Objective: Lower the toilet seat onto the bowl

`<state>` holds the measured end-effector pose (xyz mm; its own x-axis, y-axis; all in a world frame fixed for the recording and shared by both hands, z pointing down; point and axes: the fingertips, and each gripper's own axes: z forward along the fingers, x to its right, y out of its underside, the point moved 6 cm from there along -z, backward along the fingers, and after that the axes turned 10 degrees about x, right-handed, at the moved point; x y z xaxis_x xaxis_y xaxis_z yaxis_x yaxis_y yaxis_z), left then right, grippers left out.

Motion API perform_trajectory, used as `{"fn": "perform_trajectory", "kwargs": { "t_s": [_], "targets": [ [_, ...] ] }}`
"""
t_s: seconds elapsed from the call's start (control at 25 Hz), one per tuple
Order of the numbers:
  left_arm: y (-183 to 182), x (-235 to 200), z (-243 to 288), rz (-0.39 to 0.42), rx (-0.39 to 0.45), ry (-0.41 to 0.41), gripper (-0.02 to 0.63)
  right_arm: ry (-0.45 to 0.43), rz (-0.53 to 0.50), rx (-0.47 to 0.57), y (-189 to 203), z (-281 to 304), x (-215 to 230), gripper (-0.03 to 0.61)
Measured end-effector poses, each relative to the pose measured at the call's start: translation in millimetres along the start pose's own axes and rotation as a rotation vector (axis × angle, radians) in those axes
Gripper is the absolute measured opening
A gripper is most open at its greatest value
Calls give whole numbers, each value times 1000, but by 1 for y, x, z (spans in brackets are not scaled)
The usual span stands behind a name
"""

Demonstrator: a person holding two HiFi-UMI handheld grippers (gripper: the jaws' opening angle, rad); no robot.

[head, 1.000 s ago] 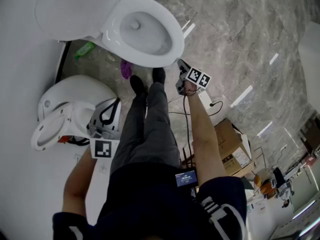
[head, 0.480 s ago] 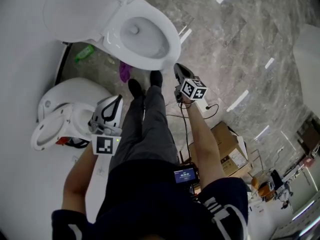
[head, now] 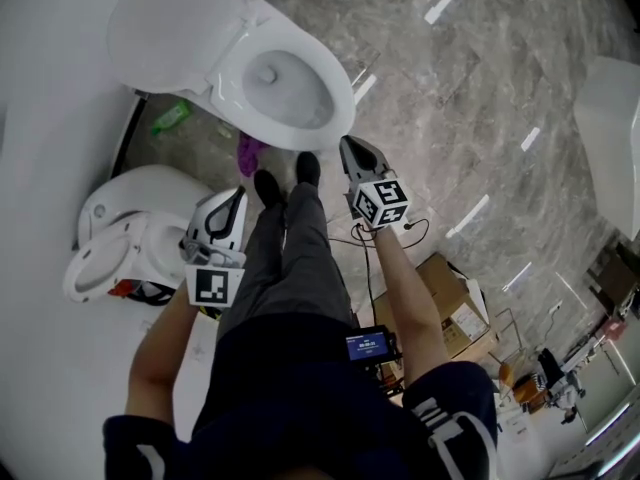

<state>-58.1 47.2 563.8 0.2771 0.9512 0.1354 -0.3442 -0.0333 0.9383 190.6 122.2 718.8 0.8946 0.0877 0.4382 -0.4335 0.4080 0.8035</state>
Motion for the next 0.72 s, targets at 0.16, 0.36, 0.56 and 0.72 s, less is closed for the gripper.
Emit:
{"fn": "perform_trajectory", "kwargs": {
  "t_s": [0.16, 0.36, 0.56, 0.72],
  "targets": [
    [-11, -7, -2, 8, 24, -21, 25, -18, -57, 64, -35, -5, -23, 21],
    [-28, -16, -9, 9, 45, -68, 25, -62, -132, 122, -76, -13, -57, 21],
    [-46, -24, -19, 25, 67, -106, 25, -104, -205, 168, -117, -25, -90, 20],
    [-57, -33, -27, 38, 80, -128, 25, -111, -267, 184, -148, -33, -116, 20]
  ]
}}
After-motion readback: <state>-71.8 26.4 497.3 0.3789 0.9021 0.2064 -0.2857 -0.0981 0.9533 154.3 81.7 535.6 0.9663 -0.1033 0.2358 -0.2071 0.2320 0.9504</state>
